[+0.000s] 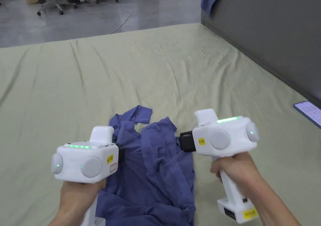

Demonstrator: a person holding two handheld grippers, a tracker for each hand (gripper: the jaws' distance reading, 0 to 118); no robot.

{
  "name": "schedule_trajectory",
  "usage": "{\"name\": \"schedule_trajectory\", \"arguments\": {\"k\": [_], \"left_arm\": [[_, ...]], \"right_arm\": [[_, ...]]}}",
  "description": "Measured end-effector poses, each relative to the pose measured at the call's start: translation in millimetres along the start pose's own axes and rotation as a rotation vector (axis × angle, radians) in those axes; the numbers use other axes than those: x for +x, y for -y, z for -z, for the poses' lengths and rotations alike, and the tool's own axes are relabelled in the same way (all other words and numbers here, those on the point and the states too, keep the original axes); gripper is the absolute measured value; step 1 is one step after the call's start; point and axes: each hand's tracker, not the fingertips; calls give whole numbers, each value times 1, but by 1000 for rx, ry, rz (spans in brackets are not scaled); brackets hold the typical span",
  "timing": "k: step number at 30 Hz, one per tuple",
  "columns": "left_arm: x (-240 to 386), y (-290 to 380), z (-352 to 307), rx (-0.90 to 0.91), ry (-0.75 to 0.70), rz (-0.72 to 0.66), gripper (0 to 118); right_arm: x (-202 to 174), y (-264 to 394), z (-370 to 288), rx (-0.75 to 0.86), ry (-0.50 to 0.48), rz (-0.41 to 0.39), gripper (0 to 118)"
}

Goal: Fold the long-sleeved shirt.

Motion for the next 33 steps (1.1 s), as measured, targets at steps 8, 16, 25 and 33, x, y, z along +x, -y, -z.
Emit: {"name": "schedule_trajectory", "arguments": {"k": [8,16,25,33], "left_arm": [[-1,10,4,-11,6,-31,0],[-2,-7,-19,69,-2,-38,0],[-29,-133,-145,427,-43,14,0],[-47,-316,-271,687,-145,38,0]], "right_arm": [[-11,-4,89,-291,87,-133,52],[-23,-15,21,-54,0,-117,0],[-22,-153,-173,445,-131,-156,0],[-57,-339,-314,696,-85,-226,0]]}}
